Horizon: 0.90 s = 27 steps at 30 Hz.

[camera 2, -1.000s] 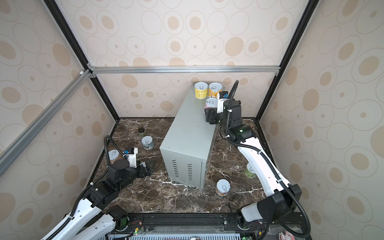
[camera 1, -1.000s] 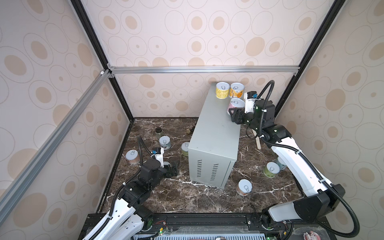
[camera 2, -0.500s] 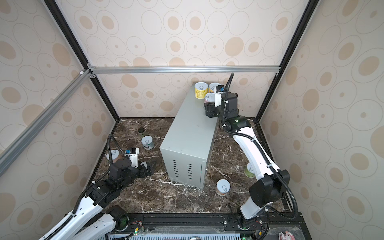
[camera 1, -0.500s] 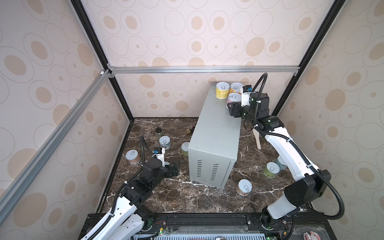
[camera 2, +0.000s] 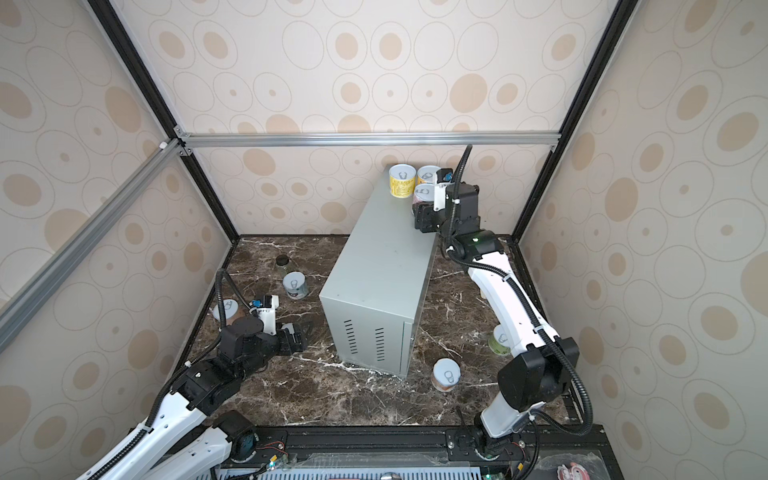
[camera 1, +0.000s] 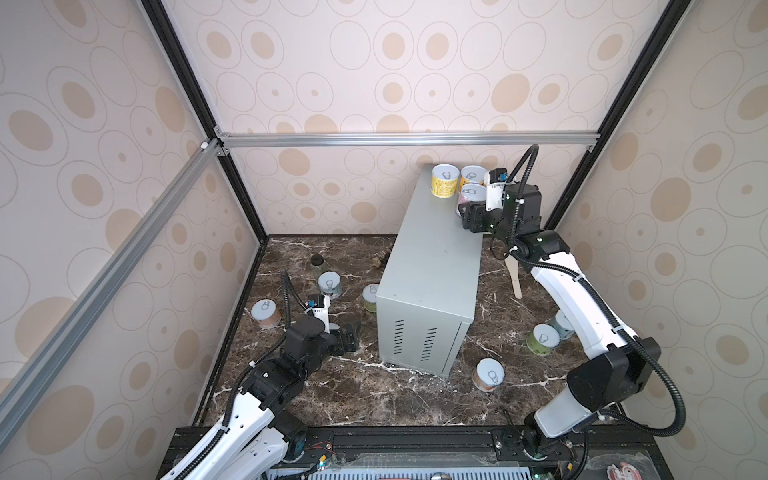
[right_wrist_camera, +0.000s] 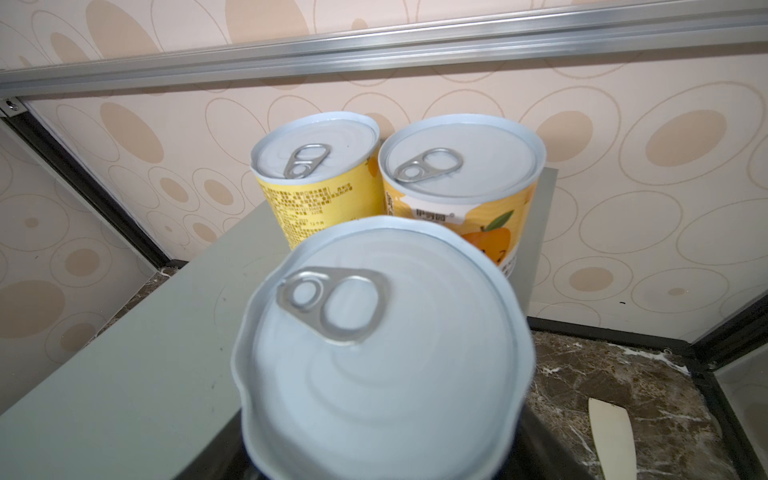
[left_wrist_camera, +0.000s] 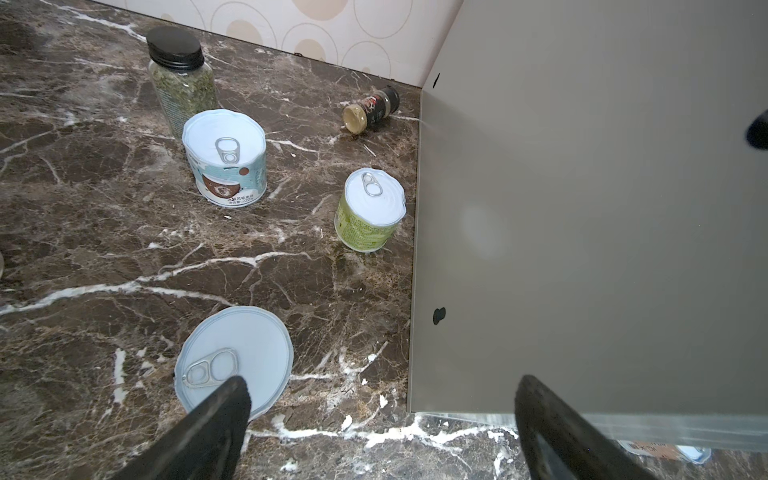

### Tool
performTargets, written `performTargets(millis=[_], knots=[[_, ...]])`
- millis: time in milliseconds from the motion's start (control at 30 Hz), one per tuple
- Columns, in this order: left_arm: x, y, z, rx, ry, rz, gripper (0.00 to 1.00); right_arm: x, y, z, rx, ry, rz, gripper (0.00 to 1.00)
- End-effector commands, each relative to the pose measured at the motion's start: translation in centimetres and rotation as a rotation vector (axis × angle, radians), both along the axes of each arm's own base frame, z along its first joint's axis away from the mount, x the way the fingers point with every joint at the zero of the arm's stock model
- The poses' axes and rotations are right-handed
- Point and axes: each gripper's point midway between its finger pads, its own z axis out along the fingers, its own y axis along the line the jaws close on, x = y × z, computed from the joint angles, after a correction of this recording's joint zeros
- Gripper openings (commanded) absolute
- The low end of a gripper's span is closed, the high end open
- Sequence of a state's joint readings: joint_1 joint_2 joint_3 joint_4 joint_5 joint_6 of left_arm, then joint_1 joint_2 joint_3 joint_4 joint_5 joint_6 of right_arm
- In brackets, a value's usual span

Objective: Place and organize the canned foods onto the counter
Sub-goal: 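Lower the pink-labelled can onto the box top in front of the yellow cans, then open the right gripper and pull it back away from the box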

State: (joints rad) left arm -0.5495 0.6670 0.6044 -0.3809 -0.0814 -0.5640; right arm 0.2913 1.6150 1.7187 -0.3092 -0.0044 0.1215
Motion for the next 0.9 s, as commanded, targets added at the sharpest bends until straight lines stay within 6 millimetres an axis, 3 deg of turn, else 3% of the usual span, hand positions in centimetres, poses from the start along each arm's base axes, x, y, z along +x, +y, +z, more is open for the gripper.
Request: performTargets(millis=[0, 67, 200, 400, 667, 867], knots=[[0.3, 0.6, 0.4, 0.009, -0.011, 0.029, 0.99, 0.1, 0.2, -4.2, -0.020, 0.143, 0.016, 0.71], [0.3, 0.7, 0.2, 0.013, -0.006, 0.035, 0.99, 0.2, 0.3, -4.2, -0.022, 0.146, 0.018, 0.71], [0.3, 1.0, 0.2, 0.022, -0.003, 0.052, 0.99, 0.0, 0.3, -4.2, -0.026, 0.149, 0.020, 0.85], [0.3, 1.5, 0.5, 0.023, -0.015, 0.077, 0.99, -0.4, 0.3, -3.3, -0.016, 0.139, 0.026, 0.95], [0.2, 2.4, 0.7, 0.048, -0.008, 0.114, 0.99, -1.9, 0.1, -0.6, 0.011, 0.085, 0.038, 1.00], [-0.1, 2.7, 1.7, 0.025, -0.022, 0.127, 0.99, -3.8, -0.4, 1.4, 0.001, 0.040, 0.052, 0.98]])
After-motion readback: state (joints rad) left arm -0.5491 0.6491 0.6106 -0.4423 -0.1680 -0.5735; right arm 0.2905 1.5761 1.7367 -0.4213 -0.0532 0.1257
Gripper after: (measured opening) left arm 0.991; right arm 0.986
